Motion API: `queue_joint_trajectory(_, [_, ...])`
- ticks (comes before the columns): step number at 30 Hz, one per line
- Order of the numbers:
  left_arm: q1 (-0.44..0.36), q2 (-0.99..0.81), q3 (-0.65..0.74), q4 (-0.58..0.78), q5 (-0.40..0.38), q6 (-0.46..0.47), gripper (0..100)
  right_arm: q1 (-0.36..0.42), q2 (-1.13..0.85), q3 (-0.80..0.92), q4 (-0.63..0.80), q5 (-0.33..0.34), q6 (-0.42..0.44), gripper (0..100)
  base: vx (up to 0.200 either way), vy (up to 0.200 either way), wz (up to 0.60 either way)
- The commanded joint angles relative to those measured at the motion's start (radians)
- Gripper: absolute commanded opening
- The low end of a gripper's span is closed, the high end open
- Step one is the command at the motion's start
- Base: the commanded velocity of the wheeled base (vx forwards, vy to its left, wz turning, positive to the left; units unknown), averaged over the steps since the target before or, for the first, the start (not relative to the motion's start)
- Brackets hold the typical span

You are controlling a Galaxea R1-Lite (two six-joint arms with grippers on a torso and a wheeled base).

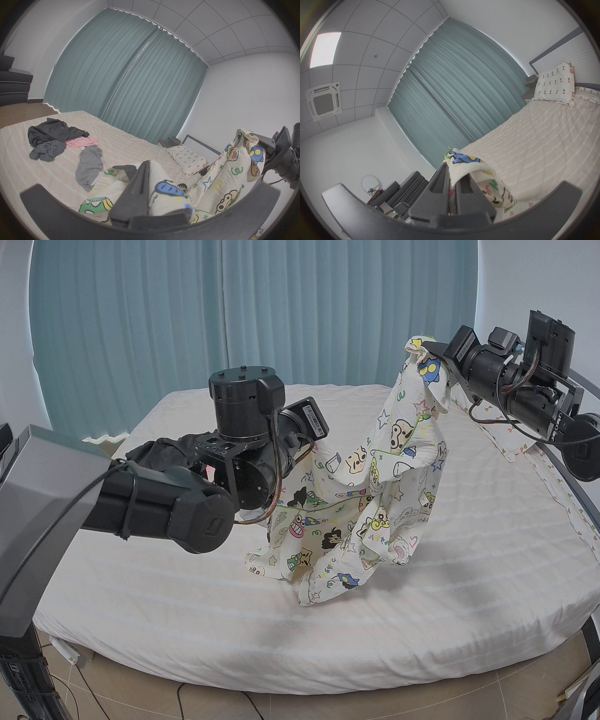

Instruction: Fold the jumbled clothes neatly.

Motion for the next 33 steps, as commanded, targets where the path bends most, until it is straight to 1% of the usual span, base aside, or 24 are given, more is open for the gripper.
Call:
queue_joint_trajectory(1, [0.001,0.004,0.0,0.0,0.001,0.001,0,-0.003,0.003,0.0,-0.001,0.002,0.0,0,0.0,-0.2,0.0])
queue_joint_trajectory(10, [0.001,0.005,0.002,0.0,0.001,0.0,0,-0.008,0.003,0.0,-0.001,0.002,0.0,0,0.0,-0.2,0.0])
queue_joint_trajectory(22, [-0.002,-0.003,0.005,-0.003,0.005,0.0,0,-0.016,-0.006,0.002,0.003,0.003,0.0,0,0.0,0.0,0.0])
queue_joint_trajectory(33, [-0.003,-0.01,0.012,-0.003,0.01,-0.004,0,-0.014,-0.012,0.011,0.003,0.005,0.0,0,-0.2,0.0,0.0])
